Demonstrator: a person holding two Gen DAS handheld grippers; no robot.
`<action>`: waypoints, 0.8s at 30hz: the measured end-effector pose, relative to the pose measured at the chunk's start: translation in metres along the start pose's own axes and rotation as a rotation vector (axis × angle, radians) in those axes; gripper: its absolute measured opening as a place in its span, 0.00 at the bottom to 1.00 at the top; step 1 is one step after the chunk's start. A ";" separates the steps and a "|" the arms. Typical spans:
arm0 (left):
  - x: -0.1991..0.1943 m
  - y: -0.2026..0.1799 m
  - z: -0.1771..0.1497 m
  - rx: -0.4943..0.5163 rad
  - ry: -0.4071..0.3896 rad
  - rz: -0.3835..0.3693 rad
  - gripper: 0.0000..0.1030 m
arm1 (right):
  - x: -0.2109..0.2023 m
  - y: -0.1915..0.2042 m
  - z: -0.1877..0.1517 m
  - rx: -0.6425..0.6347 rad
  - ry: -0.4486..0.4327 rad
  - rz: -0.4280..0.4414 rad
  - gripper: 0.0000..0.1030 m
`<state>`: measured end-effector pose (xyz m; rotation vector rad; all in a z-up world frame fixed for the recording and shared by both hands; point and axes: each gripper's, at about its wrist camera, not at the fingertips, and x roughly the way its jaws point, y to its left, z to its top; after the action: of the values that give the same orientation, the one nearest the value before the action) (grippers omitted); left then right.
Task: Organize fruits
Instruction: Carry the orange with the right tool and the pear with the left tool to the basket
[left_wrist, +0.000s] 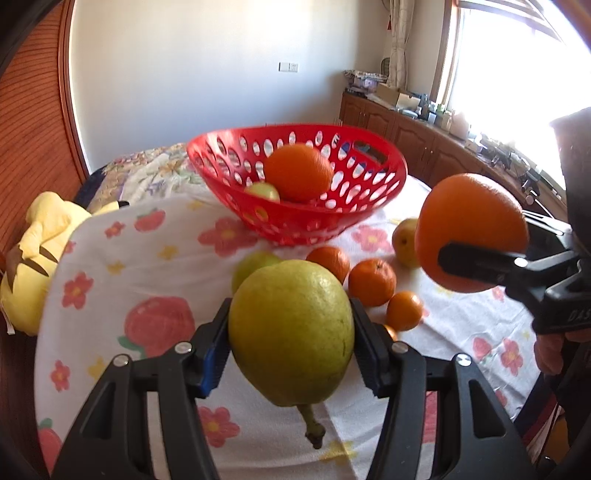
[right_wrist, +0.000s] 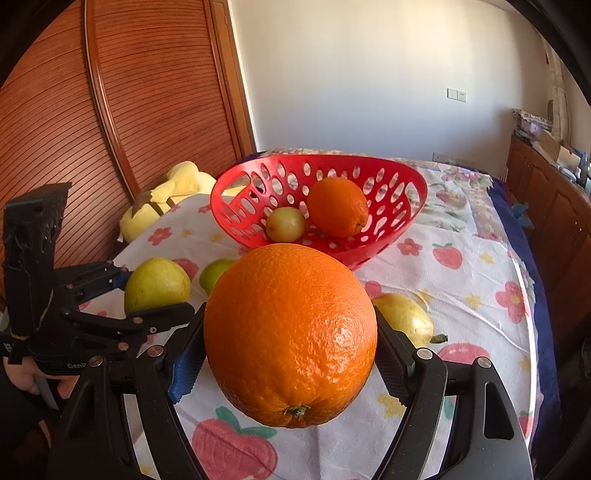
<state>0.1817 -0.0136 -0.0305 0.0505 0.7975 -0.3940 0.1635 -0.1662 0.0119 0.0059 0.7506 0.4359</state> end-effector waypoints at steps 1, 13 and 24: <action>-0.004 0.000 0.003 0.003 -0.008 0.003 0.56 | -0.001 0.000 0.001 -0.002 -0.003 0.000 0.79; -0.030 -0.001 0.034 0.036 -0.068 0.006 0.56 | -0.023 -0.003 0.041 -0.028 -0.070 -0.011 0.79; -0.031 0.019 0.074 0.028 -0.113 0.007 0.56 | -0.008 -0.011 0.086 -0.057 -0.072 0.029 0.79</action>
<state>0.2201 -0.0007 0.0413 0.0571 0.6801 -0.3981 0.2196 -0.1669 0.0781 -0.0214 0.6675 0.4820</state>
